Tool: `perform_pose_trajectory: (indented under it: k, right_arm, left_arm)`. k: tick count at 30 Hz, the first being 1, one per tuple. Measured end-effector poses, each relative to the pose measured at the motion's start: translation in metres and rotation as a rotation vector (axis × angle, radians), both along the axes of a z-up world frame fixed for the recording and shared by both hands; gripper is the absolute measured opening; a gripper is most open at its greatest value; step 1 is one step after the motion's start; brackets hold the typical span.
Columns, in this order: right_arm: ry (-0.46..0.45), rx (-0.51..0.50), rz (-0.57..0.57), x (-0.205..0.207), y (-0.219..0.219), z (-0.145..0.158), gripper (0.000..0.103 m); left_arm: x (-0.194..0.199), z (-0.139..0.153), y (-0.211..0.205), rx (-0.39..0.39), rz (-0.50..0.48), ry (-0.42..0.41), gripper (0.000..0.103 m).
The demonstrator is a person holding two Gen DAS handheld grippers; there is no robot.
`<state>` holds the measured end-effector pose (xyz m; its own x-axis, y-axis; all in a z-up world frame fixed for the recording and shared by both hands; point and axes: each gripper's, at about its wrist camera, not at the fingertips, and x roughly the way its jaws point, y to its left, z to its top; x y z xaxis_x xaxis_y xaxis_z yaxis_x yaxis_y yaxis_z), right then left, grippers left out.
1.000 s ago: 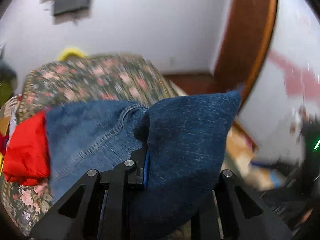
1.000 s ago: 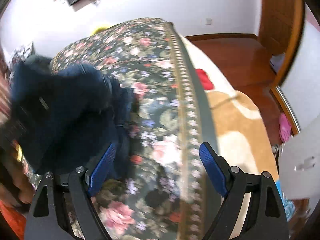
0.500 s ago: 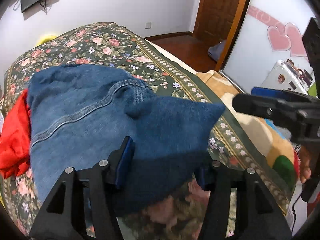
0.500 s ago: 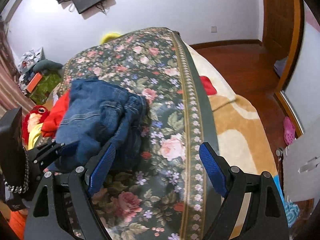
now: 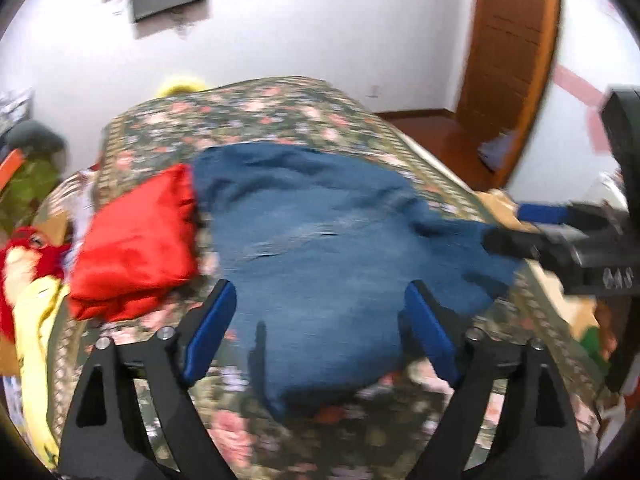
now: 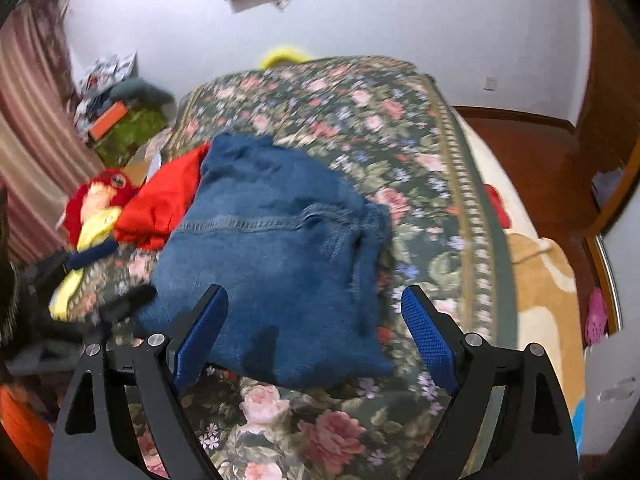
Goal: Fold large clothes
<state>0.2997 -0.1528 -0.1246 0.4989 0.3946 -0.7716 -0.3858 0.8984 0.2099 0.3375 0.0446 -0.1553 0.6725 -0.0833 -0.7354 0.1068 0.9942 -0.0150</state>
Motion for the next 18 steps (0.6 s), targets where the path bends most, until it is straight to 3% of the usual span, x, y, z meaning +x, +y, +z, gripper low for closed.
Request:
perform_pose_trajectory:
  k: [7,10,14,18]
  right_arm:
    - [0.054,-0.083,0.020,-0.001,0.005,-0.033,0.086]
    - [0.086,-0.066,-0.021,-0.003,-0.013,-0.041,0.087]
    - [0.138,-0.030,-0.101,-0.007,-0.041,-0.050,0.098]
    - [0.189,-0.010,-0.126,-0.012,-0.057,-0.057,0.098]
  left_arm:
    - [0.013,-0.046,0.034,-0.056,0.069,0.150,0.088]
    - [0.005,-0.059,0.043,-0.089,0.117,0.131,0.097]
    - [-0.003,-0.068,0.050,-0.147,0.142,0.136,0.097]
    - [-0.007,-0.071,0.053,-0.188,0.155,0.144,0.097]
